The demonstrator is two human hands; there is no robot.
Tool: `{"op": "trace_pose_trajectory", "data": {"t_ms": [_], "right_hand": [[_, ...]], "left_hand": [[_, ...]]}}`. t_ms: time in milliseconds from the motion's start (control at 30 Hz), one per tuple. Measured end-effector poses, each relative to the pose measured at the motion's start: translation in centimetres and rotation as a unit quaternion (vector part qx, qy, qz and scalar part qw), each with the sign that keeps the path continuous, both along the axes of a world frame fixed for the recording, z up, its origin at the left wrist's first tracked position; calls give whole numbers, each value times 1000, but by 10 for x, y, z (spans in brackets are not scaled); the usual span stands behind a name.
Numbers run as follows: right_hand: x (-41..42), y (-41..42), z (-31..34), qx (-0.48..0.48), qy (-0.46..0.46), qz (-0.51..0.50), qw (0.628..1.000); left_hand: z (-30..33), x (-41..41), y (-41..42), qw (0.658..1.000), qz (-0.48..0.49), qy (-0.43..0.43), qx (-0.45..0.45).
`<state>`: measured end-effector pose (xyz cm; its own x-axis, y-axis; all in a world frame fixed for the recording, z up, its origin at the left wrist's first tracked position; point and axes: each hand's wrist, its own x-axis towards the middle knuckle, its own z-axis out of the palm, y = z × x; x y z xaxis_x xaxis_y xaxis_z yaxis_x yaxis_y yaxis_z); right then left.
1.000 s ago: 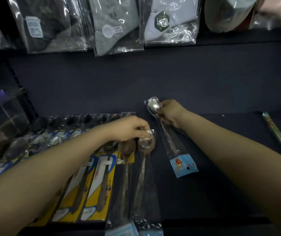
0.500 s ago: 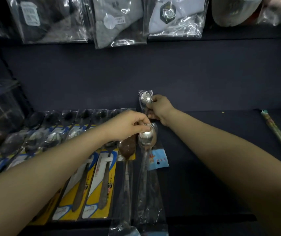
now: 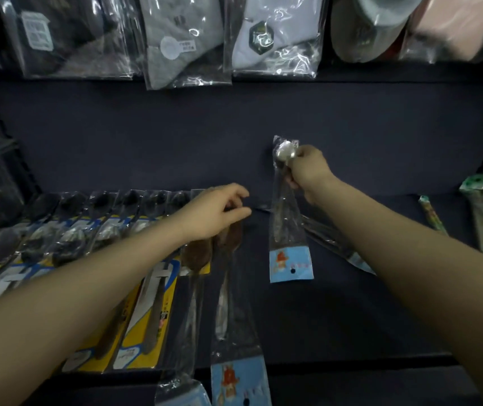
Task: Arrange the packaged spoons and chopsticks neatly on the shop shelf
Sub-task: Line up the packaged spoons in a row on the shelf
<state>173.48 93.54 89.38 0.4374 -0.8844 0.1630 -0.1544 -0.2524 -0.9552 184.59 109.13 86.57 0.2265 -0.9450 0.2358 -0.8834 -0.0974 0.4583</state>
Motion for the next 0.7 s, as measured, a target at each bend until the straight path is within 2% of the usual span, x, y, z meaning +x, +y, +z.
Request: {"op": "trace_pose_trajectory", "data": {"t_ms": [67,133,200,300,400,533,700], "right_hand": [[-1,1,0,-2,0,-4,1000],[-1,3,0,6,-3,-1,1000],[-1,3,-4,5,4,-1,1000],[0,6,-12,30,7,25,999],[-6,20,-14,95,33,109,989],[-30,36,-18,150,12,240,959],[-53,49,-20,206,29,371,905]], "left_hand": [[9,-23,2,989,-32,145,-21],[10,-45,6,943,-79,323,-2],[4,-62,10,903,-98,419,1],[-4,-74,15,921,-68,382,-32],[-6,-74,19,926,-21,370,-79],[-4,-68,23,911,-12,388,-136],[-4,-71,23,906,-2,390,-164]]}}
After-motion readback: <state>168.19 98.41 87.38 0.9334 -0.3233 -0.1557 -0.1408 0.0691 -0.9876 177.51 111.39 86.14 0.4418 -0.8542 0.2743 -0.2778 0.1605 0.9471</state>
